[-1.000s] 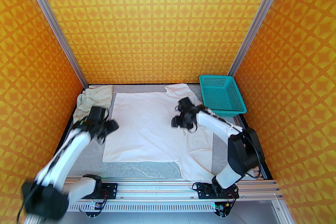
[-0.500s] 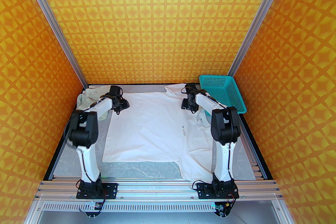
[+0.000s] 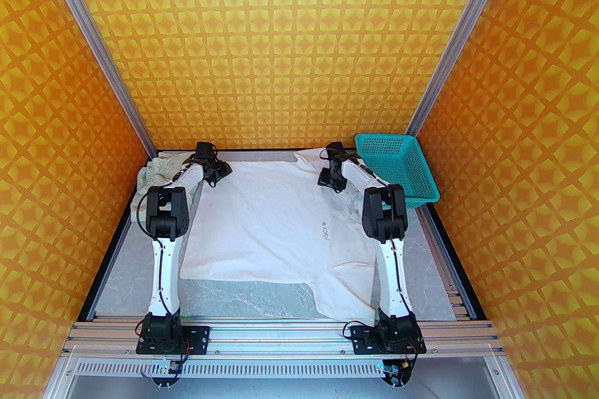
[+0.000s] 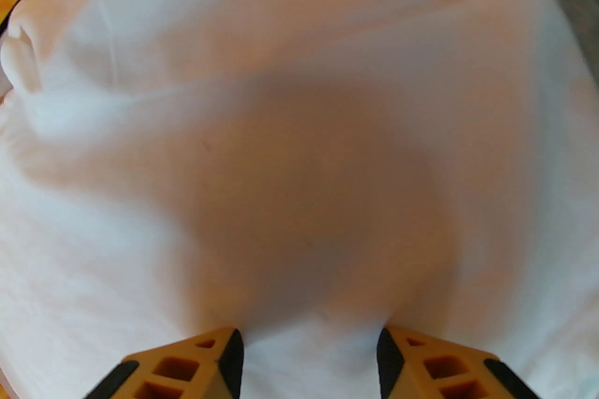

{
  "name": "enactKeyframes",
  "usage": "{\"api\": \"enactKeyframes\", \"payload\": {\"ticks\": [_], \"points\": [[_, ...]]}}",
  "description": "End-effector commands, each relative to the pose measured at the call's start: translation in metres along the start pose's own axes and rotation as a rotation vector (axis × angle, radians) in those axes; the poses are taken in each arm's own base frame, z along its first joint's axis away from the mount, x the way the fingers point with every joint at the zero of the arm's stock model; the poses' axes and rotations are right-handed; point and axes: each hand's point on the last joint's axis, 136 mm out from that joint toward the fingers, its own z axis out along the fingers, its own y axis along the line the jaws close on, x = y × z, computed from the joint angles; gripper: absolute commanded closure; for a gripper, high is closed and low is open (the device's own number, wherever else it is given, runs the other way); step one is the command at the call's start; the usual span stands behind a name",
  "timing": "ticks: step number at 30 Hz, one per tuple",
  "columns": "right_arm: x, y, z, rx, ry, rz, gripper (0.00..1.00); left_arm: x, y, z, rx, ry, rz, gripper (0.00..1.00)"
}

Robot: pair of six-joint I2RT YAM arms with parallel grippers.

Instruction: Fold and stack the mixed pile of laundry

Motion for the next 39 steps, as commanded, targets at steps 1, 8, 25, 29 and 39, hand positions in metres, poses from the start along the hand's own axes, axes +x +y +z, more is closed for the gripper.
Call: {"api": "enactKeyframes", "payload": {"ticks": [1,8,25,29,39], "points": [[0.008,0.001,0.027,-0.03,0.069,0.036,0.48,0.017,0.032,0.027,-0.034,0.08,-0.073,0.62],[-0.025,0.016,0.034,-0.122,0.002,0.029,0.48,-0.012,0.02,0.032,0.039,0.053,-0.042,0.6],[0.045,0.004,-0.167,-0.274,-0.17,0.047,0.47,0.035,-0.013,-0.182,-0.026,-0.078,0.122,0.43],[0.118,-0.022,-0.187,-0.275,-0.104,0.04,0.45,0.108,0.045,-0.224,-0.185,0.0,0.067,0.43],[0.247,-0.062,-0.186,-0.269,0.118,0.082,0.46,0.229,0.167,-0.283,-0.375,0.071,-0.264,0.4]]}}
